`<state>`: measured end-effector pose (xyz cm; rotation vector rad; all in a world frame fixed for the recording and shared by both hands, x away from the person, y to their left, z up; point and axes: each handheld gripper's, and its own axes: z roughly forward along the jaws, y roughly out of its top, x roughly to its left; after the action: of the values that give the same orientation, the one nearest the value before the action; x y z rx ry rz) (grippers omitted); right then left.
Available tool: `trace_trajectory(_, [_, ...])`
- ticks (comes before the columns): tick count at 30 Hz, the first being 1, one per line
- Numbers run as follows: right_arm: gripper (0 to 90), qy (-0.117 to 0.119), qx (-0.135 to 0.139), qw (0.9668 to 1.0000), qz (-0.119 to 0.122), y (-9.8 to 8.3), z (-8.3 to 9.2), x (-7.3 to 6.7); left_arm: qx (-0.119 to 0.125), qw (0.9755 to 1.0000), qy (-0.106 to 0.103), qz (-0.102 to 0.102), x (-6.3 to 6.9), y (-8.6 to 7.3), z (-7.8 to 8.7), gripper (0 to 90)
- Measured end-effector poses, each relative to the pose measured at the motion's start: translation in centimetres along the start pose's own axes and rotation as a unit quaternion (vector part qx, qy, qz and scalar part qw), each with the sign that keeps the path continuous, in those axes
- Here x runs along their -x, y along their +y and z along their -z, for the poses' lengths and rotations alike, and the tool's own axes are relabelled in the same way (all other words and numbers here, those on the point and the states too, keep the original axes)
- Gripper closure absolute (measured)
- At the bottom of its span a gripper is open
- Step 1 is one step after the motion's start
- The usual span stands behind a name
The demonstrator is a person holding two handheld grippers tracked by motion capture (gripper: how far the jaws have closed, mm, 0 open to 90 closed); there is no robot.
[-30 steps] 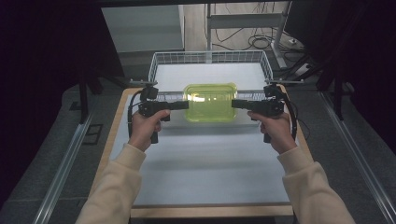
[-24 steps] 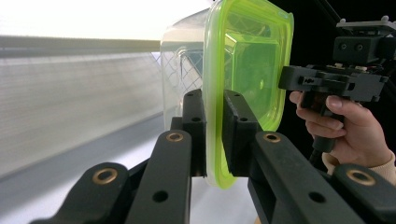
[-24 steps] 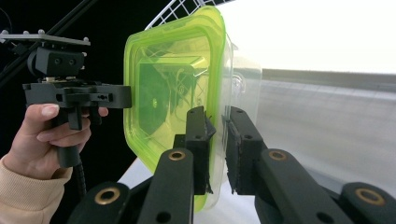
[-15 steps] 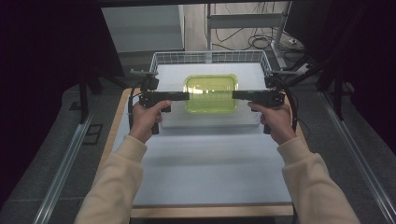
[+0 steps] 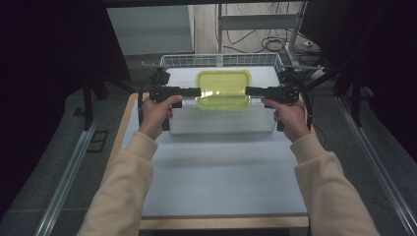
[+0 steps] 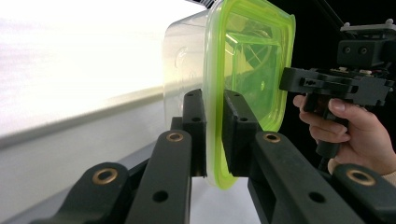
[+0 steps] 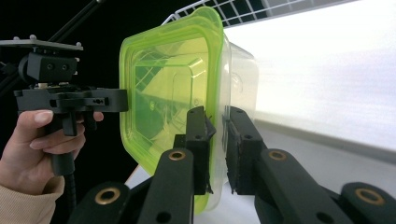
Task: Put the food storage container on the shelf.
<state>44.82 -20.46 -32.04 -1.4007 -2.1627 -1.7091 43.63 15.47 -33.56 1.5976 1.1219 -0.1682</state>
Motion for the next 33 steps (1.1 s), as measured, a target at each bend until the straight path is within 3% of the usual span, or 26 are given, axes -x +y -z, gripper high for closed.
trace_trajectory(16, [80.2, -0.025, 0.005, 0.9995, -0.018, 3.4, -2.2, 1.7, 0.01, 0.9996, 0.011, 0.023, -2.1, 3.4, -1.6, 81.1])
trace_trajectory(33, [78.1, -0.051, -0.002, 0.9985, -0.019, 4.7, -3.5, 2.7, 0.014, 0.9991, 0.022, 0.034, -3.0, 4.7, -2.8, 80.2])
